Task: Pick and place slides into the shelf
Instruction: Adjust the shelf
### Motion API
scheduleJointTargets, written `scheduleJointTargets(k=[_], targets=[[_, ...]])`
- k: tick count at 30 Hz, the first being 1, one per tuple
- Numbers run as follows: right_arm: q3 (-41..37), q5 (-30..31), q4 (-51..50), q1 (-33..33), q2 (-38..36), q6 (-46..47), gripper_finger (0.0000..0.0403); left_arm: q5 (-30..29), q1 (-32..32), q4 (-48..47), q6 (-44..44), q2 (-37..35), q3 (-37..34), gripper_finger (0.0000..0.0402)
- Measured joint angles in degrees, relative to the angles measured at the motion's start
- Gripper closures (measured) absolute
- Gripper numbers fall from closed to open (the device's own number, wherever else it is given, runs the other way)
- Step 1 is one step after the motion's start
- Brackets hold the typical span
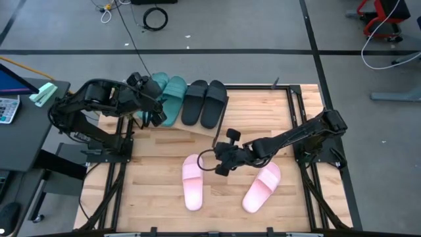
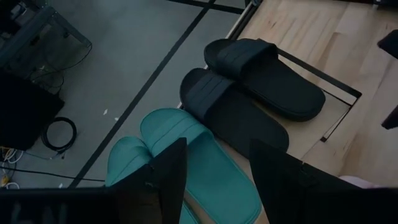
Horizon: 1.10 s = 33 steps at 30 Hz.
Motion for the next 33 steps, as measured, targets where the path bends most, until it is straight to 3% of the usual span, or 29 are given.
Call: scheduleJointTargets(k=[6,9,16,18,24,28,33], targets=[[0.00,-5.71,-0.70,0.19,0.00,2.65,0.0389,0.00,0.00,-0.01,0.00,0.00,0.00,0.0221],[0.00,-5.53,-1.67,0.23,0.24,5.41,0.0396,0.00,-0.01,-0.01,0.00,0.00,0.00,0.0222],[0.00,4.68,-11.02,0.93,-0.12,8.08,0.0398,0.87,-0.46,0.24,0.16,0.00,-0.56,0.0223],[0.02,5.17,-13.75,0.96,-0.96,8.41,0.0400,1.48,-1.25,0.89,0.23,0.00,-2.36,0.0221],[0.02,5.64,-18.25,0.96,-5.19,9.38,0.0398,1.67,-7.02,10.59,-0.11,0.02,-13.36,0.0224],[0.02,6.41,-19.66,0.98,-9.84,9.39,0.0399,1.22,-9.93,25.57,1.76,0.11,-24.81,0.0224],[0.04,6.65,-23.48,0.96,-15.67,11.20,0.0400,0.18,-9.08,39.77,0.45,0.13,-37.40,0.0221]])
